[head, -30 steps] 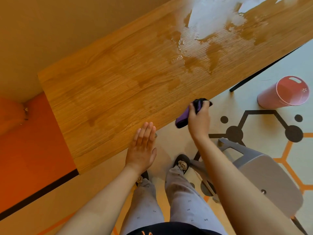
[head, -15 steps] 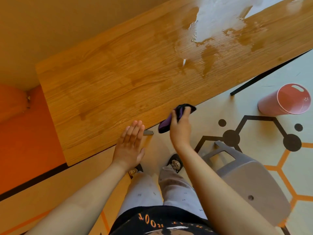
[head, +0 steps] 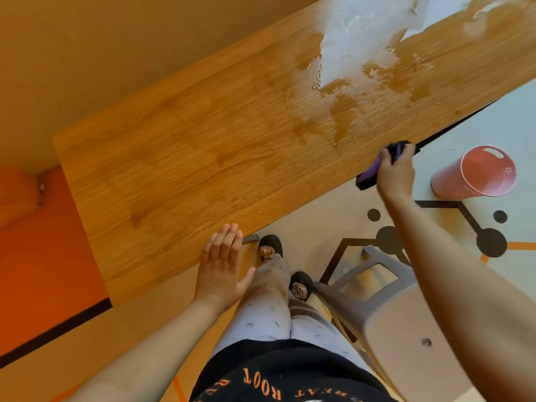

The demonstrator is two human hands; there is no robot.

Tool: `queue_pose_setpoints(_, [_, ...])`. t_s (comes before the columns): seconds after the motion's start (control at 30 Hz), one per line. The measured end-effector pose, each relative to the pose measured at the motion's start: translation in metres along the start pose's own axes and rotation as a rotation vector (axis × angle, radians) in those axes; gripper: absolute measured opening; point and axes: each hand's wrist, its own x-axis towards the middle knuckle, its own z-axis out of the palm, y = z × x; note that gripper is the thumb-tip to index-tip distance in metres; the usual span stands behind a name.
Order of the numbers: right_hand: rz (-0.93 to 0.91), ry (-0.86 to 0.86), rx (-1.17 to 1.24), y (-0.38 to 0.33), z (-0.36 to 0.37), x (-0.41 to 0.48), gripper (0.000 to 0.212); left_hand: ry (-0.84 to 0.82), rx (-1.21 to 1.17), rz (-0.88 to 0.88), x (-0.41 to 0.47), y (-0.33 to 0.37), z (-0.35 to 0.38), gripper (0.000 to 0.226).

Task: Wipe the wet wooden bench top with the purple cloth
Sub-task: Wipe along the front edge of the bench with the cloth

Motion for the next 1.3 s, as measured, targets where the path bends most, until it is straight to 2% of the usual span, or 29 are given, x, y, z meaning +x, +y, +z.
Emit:
queue_pose_setpoints(0.13, [0.05,0.029,-0.048,-0.003,0.006,-0.001,0.027,0.076,-0.161,-0.041,0.026,0.001,-0.031,0.055])
queue_pose_setpoints(0.27, [0.043,-0.043,-0.041,-0.015,0.035,-0.053,0.023,0.13,-0.228,0.16,0.093,0.028,-0.055,0.058])
queue_pose_setpoints(0.37, [0.032,-0.074,-0.075,-0.017,0.04,-0.066,0.022,0.045,-0.177,0.329,0.145,0.065,-0.051,0.062])
queue_pose_setpoints(0.47, [0.017,-0.105,-0.09,-0.016,0.027,-0.051,0.022,0.0,-0.042,0.369,0.178,0.089,-0.039,0.062])
queue_pose_setpoints(0.6, [0.146,-0.02,-0.03,-0.016,-0.002,0.0,0.024,-0.005,0.011,0.361,0.188,0.095,-0.026,0.064])
queue_pose_setpoints(0.77, [0.251,0.101,-0.078,-0.014,-0.043,0.078,0.029,0.031,-0.021,0.391,0.19,0.095,-0.019,0.063])
queue_pose_setpoints(0.93, [0.219,0.178,-0.116,-0.018,-0.034,0.072,0.024,0.038,-0.05,0.388,0.191,0.095,-0.022,0.059])
queue_pose_setpoints(1.03, [0.153,0.115,-0.09,-0.01,-0.002,0.022,0.017,0.042,-0.07,0.368,0.19,0.096,-0.024,0.055])
queue_pose_setpoints(1.13, [0.09,0.006,-0.06,-0.009,0.013,-0.012,0.019,0.054,-0.052,0.361,0.19,0.095,-0.025,0.052])
queue_pose_setpoints(1.23, [0.017,-0.138,-0.079,-0.005,-0.006,0.009,0.017,0.071,-0.001,0.353,0.194,0.095,-0.026,0.053])
queue_pose_setpoints(1.3, [0.013,-0.158,-0.074,0.0,-0.028,0.04,0.018,0.075,0.021,0.352,0.192,0.095,-0.024,0.053])
